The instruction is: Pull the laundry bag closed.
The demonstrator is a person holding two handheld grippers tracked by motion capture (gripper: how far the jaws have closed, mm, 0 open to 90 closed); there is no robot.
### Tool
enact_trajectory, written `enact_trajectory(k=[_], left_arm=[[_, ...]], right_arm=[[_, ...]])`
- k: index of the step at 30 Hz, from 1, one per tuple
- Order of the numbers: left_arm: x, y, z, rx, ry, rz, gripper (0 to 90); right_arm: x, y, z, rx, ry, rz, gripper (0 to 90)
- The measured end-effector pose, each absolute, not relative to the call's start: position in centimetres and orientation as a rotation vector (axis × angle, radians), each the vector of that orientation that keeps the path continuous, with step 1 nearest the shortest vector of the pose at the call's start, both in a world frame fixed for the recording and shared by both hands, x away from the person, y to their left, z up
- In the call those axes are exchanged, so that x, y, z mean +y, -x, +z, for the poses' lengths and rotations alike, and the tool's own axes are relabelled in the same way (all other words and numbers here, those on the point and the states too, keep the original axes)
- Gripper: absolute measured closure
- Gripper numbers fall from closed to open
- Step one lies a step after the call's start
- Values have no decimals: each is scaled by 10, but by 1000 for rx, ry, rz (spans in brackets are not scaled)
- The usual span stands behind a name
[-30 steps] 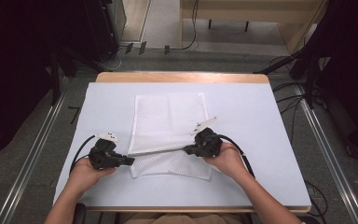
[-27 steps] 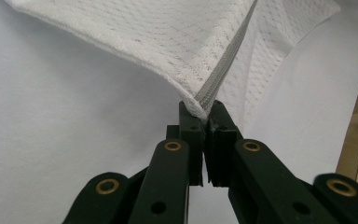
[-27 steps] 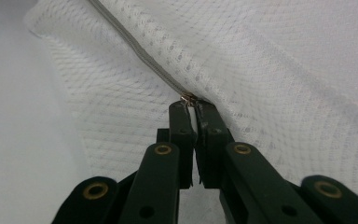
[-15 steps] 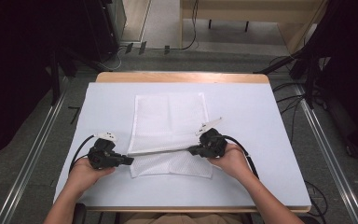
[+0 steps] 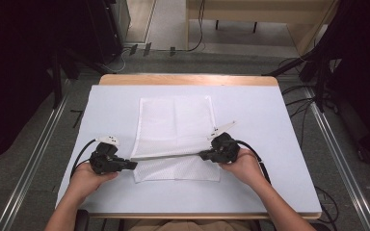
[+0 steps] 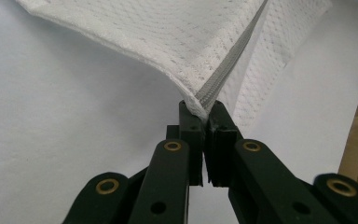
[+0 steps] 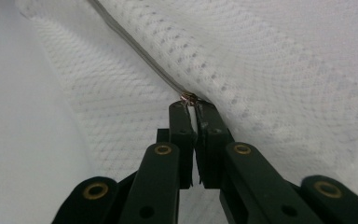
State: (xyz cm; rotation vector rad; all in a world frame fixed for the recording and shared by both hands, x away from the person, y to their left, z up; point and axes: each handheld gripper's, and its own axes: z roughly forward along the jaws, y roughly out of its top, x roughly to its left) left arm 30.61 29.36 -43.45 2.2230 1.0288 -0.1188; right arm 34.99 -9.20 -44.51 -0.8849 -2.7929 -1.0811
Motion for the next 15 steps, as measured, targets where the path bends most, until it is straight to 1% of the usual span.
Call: enact_trajectory(k=[15], left_arm=[[298, -307, -434, 1027, -2205, -138, 881]], right_arm=[[-106, -348, -445, -2787, 927, -1071, 884]])
